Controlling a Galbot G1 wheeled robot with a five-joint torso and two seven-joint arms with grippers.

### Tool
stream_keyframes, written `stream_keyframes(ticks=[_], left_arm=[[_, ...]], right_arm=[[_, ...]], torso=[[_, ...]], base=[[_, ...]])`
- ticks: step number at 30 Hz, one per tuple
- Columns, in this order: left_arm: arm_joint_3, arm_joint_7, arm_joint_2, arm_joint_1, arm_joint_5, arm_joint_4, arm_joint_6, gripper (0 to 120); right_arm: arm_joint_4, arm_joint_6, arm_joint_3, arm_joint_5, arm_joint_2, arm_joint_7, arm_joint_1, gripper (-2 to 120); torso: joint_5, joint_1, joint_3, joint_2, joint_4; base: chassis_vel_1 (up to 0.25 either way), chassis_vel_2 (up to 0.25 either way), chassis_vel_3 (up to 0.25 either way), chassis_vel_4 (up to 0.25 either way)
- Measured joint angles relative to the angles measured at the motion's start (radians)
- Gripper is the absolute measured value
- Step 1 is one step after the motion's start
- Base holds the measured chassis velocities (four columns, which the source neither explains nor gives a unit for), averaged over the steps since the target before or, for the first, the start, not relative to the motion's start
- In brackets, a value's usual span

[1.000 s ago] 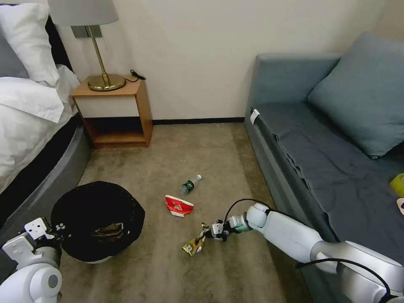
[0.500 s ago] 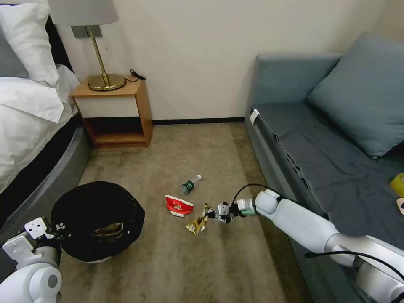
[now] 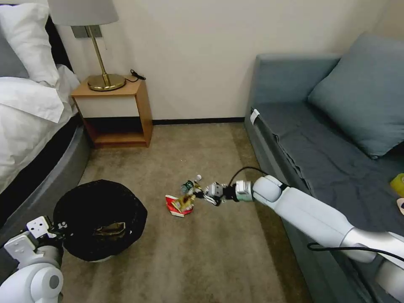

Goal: Pick up the trash bin, then pick up the garbage on the floor and place it into the trash bin.

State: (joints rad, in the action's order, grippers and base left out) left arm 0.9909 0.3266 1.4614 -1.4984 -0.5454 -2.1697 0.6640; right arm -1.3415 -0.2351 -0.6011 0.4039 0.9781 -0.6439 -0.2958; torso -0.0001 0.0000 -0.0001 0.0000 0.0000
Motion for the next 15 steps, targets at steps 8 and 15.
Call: stream_keyframes(ticks=[8,15], left_arm=[[-0.015,0.001,0.014,-0.002,-0.001,-0.019,0.004,4],[-0.025,0.001,0.029,-0.005,0.005,-0.025,0.005,4]], right_arm=[[-0.169,0.077,-0.057,0.109,0.010,0.156,0.037,0],[-0.206,0.107,-0.104,0.142,0.057,0.249,0.057,0]], torso=[[0.0000,0.000,0.000,0.000,0.0000],[0.0000,0.000,0.000,0.000,0.0000]], base=[[0.000,0.000,0.000,0.000],[0.000,0.000,0.000,0.000]])
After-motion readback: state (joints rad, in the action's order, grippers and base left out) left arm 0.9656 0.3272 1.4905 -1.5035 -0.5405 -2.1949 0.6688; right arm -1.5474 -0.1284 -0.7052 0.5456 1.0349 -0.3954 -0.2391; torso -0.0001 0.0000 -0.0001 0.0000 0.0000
